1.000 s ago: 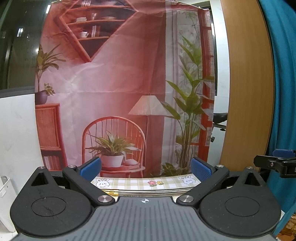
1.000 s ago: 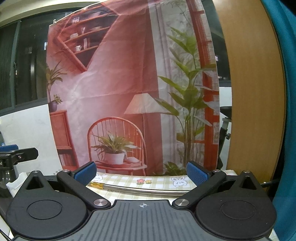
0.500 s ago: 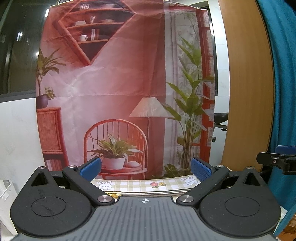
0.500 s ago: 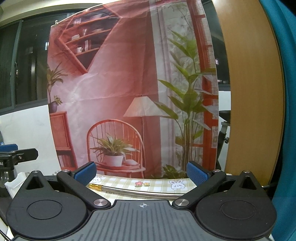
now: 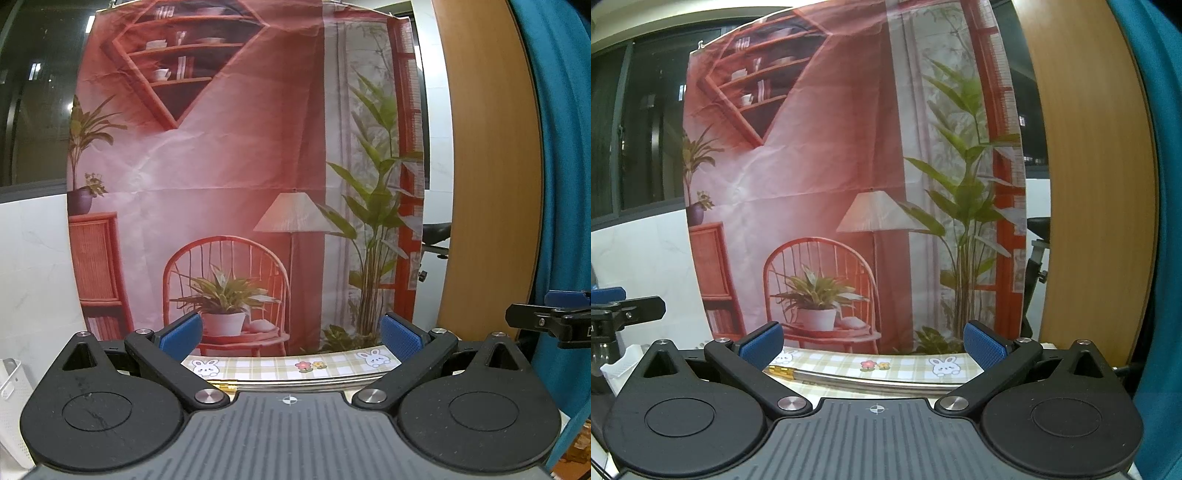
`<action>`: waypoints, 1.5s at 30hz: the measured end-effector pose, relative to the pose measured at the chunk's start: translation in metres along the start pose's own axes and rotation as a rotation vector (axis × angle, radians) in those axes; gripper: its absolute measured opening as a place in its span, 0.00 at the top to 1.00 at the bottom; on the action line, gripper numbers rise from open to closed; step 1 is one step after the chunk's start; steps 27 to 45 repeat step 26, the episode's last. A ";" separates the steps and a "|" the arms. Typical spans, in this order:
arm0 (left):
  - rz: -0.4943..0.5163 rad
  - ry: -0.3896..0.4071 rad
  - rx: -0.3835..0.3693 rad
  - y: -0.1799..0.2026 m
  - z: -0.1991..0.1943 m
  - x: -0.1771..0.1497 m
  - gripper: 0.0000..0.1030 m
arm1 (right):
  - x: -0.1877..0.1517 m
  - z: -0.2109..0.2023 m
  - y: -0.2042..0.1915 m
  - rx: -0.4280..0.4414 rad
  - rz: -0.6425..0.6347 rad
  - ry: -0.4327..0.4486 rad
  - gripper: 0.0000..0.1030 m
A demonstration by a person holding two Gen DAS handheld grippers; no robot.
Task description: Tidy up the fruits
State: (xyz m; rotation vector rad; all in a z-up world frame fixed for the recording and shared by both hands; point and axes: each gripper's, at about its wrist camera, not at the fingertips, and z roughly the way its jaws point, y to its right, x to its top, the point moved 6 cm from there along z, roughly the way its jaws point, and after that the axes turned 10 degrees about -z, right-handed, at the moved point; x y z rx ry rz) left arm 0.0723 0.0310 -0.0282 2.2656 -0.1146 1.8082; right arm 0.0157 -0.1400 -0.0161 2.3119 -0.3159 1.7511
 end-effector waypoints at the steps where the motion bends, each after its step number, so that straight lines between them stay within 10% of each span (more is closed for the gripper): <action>1: 0.000 -0.001 0.000 0.000 0.000 0.000 0.00 | 0.000 0.000 0.000 0.000 0.000 -0.001 0.00; 45: -0.013 -0.029 -0.003 -0.006 0.008 -0.002 0.00 | -0.007 0.009 0.002 -0.012 0.014 -0.025 0.00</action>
